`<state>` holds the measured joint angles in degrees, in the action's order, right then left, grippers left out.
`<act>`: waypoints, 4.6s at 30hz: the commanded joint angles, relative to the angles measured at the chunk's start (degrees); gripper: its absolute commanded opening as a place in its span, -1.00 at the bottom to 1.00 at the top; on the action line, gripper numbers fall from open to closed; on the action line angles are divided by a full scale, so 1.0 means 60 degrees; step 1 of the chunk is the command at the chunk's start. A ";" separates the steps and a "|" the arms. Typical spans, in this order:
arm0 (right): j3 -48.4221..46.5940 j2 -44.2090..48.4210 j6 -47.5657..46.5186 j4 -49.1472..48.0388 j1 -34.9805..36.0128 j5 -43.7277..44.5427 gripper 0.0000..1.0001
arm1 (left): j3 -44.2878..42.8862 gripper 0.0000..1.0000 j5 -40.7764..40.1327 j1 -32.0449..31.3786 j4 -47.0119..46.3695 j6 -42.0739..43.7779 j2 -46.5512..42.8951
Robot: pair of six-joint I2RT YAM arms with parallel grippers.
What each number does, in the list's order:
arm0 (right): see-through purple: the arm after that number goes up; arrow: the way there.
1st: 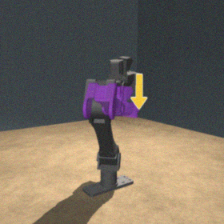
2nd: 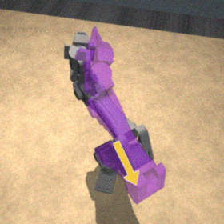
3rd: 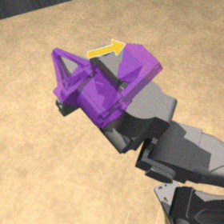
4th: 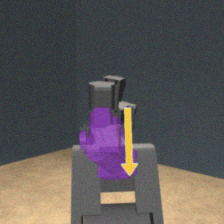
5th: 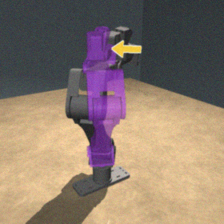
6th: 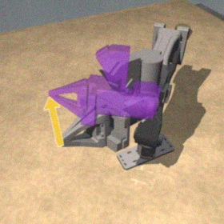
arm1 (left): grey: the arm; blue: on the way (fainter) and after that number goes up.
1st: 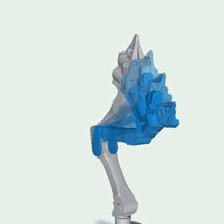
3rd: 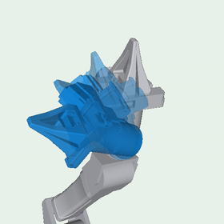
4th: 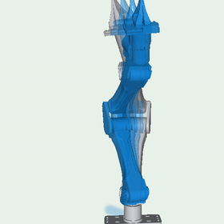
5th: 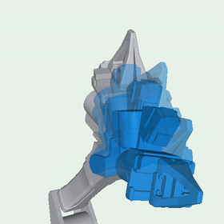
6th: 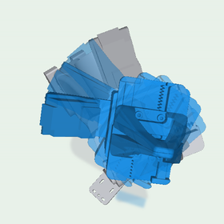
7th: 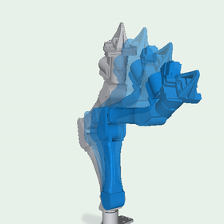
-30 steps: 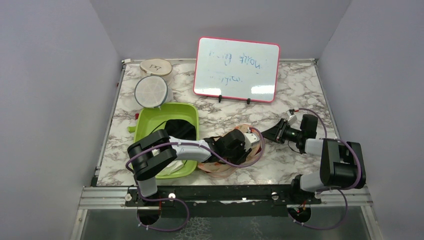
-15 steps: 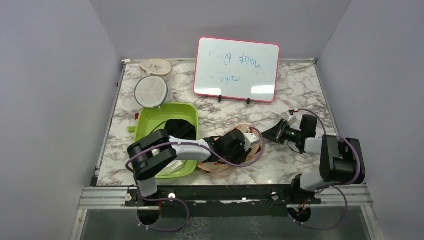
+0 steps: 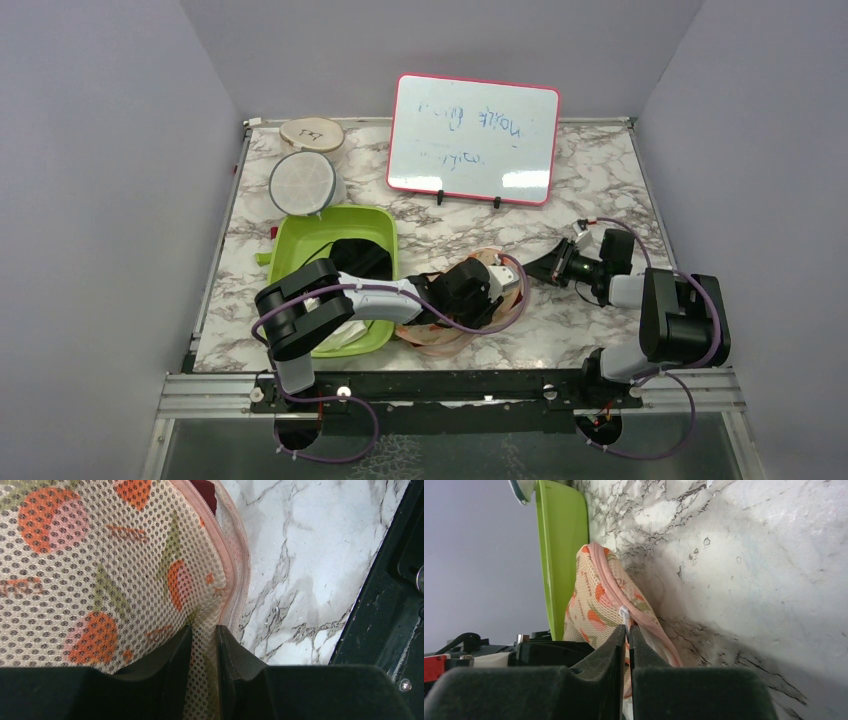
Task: Unzip the laundry bag and remove the bra
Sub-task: Unzip the laundry bag at the center of the board, then open the laundry bag at the center of the board.
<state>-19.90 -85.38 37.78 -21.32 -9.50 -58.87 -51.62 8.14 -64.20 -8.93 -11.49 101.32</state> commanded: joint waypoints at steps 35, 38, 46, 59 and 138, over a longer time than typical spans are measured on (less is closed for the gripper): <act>-0.0914 0.1733 0.1027 0.3129 -0.0014 0.0361 -0.99 | -0.2272 0.35 -0.4545 -0.0822 -0.1438 0.0667 0.0905; -0.0924 0.1837 0.0946 0.3286 -0.0014 0.0428 -0.99 | -0.2496 0.26 -0.5004 -0.0936 -0.1639 0.0867 0.1429; -0.1164 0.1655 0.1085 0.3460 -0.0014 0.0232 -0.99 | -0.2038 -0.53 -0.5542 -0.1033 -0.2030 0.1446 0.1917; -0.2047 0.0903 0.1360 0.4052 0.0354 0.0619 -0.99 | 0.0013 -1.00 -0.2254 -0.1033 -0.3072 0.1726 0.1065; -0.5895 0.6083 -0.3562 0.8623 0.3018 0.6930 0.89 | -0.0334 0.41 -0.3451 -0.1887 0.3984 0.5600 -0.2517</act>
<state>-53.98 -49.45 17.23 28.80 8.43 -15.99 -54.17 -5.04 -73.89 16.32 20.73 85.45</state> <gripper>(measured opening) 0.944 0.654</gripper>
